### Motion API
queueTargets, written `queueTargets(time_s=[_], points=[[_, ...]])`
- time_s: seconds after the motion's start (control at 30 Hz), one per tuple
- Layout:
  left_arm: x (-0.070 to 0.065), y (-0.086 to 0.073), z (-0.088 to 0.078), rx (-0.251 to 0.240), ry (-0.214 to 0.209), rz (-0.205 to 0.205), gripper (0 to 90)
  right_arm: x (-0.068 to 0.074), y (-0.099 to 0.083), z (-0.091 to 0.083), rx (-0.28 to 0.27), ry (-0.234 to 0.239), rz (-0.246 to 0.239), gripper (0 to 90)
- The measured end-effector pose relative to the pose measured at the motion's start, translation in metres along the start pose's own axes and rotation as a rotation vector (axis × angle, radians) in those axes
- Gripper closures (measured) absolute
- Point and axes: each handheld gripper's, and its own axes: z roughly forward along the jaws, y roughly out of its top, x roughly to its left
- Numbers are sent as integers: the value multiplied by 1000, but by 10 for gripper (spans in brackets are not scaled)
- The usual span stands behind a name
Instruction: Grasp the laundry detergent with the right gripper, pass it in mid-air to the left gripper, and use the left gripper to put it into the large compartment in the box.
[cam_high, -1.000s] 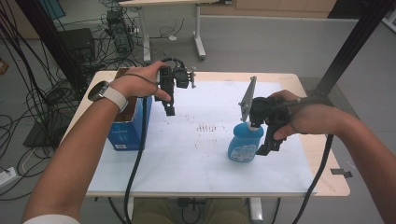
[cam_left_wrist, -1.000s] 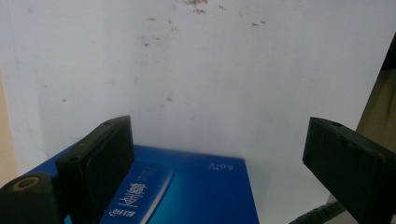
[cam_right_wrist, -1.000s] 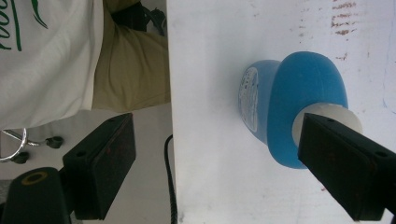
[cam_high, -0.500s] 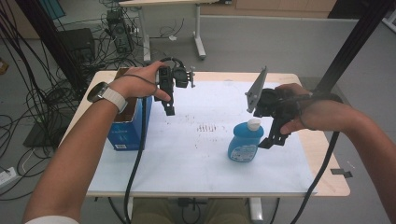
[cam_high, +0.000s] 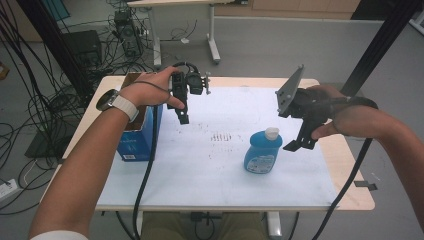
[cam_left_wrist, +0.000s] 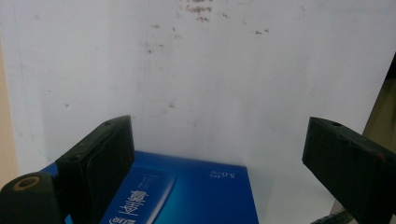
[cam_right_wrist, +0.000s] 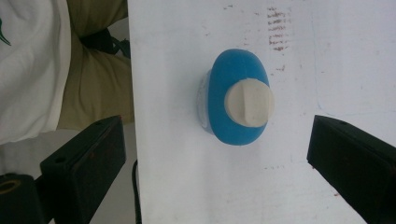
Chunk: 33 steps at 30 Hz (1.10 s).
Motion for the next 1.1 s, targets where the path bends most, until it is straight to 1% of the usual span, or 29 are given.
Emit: queueTargets(time_s=[0.07,0.3,0.43,0.57,0.6,0.8,1.1], points=[[0,0,1,-3,1,-4,96,-2,-3,1,-1,-1,6,46],[0,0,4,-4,-5,-7,99,-9,-15,5,-30,-4,32,44],[0,0,7,-3,-9,-6,99,-13,-22,8,-59,2,29,50],[-1,0,8,-8,-10,-9,100,-15,-25,11,-65,4,30,53],[-1,-1,8,-18,-12,-14,100,-16,-27,13,-74,9,32,53],[-2,-2,8,-16,-10,-16,101,-20,-34,20,-102,12,37,52],[-3,-2,11,-18,-9,-15,101,-23,-41,34,-107,28,51,52]])
